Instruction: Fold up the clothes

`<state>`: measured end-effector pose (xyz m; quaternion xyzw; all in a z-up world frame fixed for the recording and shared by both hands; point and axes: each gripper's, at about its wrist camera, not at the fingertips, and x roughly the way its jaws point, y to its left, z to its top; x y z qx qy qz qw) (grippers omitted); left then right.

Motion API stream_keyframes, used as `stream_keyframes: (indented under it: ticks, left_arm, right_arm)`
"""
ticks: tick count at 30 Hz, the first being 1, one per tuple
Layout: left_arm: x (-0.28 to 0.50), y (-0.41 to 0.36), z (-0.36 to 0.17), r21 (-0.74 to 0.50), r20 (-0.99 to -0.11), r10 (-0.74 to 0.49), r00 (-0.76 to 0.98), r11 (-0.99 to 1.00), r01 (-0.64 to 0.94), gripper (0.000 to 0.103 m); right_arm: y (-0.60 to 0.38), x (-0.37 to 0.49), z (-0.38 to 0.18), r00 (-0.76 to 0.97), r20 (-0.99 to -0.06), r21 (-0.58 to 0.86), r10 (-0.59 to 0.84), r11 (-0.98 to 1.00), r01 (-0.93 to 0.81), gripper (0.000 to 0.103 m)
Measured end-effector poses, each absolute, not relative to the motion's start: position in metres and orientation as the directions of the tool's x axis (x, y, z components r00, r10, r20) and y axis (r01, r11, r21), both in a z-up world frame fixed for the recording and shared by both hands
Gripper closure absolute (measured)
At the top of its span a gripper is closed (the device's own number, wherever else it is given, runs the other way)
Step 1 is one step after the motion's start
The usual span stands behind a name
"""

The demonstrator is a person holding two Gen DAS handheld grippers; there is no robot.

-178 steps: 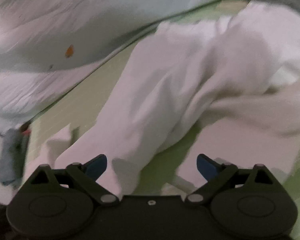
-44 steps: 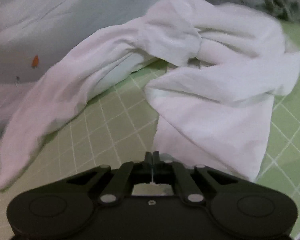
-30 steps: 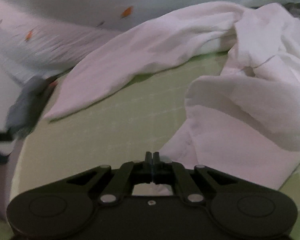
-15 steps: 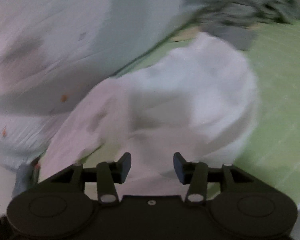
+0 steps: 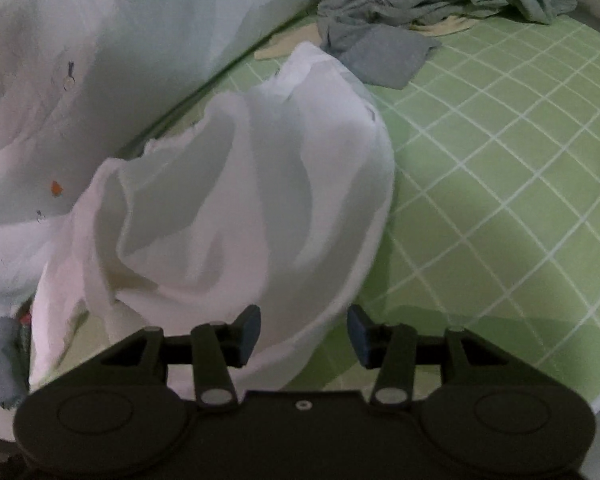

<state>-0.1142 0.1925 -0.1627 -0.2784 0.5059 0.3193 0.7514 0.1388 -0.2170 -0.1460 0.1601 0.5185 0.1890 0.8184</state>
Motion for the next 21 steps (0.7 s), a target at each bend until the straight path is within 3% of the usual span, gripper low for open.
stream_keyframes:
  ticks: [4, 6, 7, 8, 13, 21]
  left_arm:
    - [-0.101, 0.178, -0.164, -0.006, -0.932, 0.26, 0.252, 0.684, -0.73, 0.049]
    - [-0.101, 0.178, -0.163, -0.011, -0.925, 0.272, 0.264, 0.678, -0.735, 0.064]
    - [-0.101, 0.18, -0.161, -0.022, -0.924, 0.267, 0.274, 0.677, -0.736, 0.08]
    - [-0.101, 0.181, -0.16, -0.036, -0.922, 0.261, 0.286, 0.677, -0.735, 0.082]
    - [-0.11, 0.198, -0.151, -0.062, -0.898, 0.286, 0.335, 0.672, -0.738, 0.086]
    - [-0.166, 0.282, -0.101, 0.085, -0.782, 0.539, 0.313, 0.59, -0.803, 0.087]
  right_arm:
    - [-0.215, 0.136, -0.145, 0.374, -0.801, 0.437, 0.467, 0.884, -0.168, 0.054]
    - [-0.213, 0.132, -0.144, 0.371, -0.805, 0.428, 0.463, 0.886, -0.179, 0.054]
    - [-0.211, 0.129, -0.144, 0.371, -0.807, 0.423, 0.46, 0.888, -0.182, 0.054]
    - [-0.207, 0.126, -0.143, 0.373, -0.807, 0.42, 0.457, 0.889, -0.181, 0.054]
    - [-0.183, 0.106, -0.138, 0.39, -0.806, 0.411, 0.444, 0.896, -0.171, 0.054]
    - [-0.135, 0.069, -0.136, 0.395, -0.815, 0.397, 0.424, 0.905, -0.152, 0.054]
